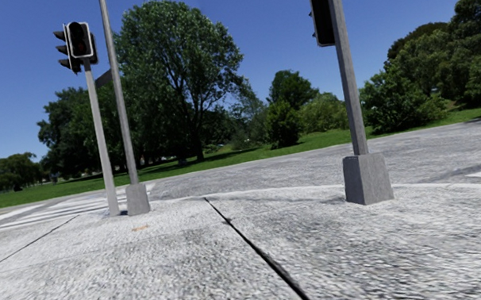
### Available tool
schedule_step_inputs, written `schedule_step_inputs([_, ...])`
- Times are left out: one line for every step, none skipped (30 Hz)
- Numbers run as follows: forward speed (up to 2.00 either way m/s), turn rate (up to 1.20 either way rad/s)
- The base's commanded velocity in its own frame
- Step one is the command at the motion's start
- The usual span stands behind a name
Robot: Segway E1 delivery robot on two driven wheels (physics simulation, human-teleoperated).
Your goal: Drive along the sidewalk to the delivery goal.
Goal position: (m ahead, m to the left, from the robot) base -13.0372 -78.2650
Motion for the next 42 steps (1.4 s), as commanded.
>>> schedule_step_inputs([1.61, -0.84])
schedule_step_inputs([1.59, -0.84])
schedule_step_inputs([1.59, -0.84])
schedule_step_inputs([1.59, -0.84])
schedule_step_inputs([1.59, -0.84])
schedule_step_inputs([1.59, -0.84])
schedule_step_inputs([1.59, -0.84])
schedule_step_inputs([1.59, -0.84])
schedule_step_inputs([1.59, -0.84])
schedule_step_inputs([1.59, -0.84])
schedule_step_inputs([1.59, -0.84])
schedule_step_inputs([1.59, -0.84])
schedule_step_inputs([1.59, -0.84])
schedule_step_inputs([1.59, -0.84])
schedule_step_inputs([1.59, -0.84])
schedule_step_inputs([1.59, -0.84])
schedule_step_inputs([1.59, -0.84])
schedule_step_inputs([1.59, -0.84])
schedule_step_inputs([1.59, -0.83])
schedule_step_inputs([1.59, -0.83])
schedule_step_inputs([1.59, -0.82])
schedule_step_inputs([1.59, -0.82])
schedule_step_inputs([1.59, -0.81])
schedule_step_inputs([1.6, -0.81])
schedule_step_inputs([1.61, -0.81])
schedule_step_inputs([1.61, -0.81])
schedule_step_inputs([1.61, -0.8])
schedule_step_inputs([1.62, -0.75])
schedule_step_inputs([1.62, -0.72])
schedule_step_inputs([1.62, -0.72])
schedule_step_inputs([1.62, -0.7])
schedule_step_inputs([1.62, -0.7])
schedule_step_inputs([1.62, -0.7])
schedule_step_inputs([1.62, -0.65])
schedule_step_inputs([1.62, -0.62])
schedule_step_inputs([1.62, -0.61])
schedule_step_inputs([1.62, -0.61])
schedule_step_inputs([1.63, -0.61])
schedule_step_inputs([1.63, -0.61])
schedule_step_inputs([1.63, -0.61])
schedule_step_inputs([1.63, -0.61])
schedule_step_inputs([1.63, -0.61])
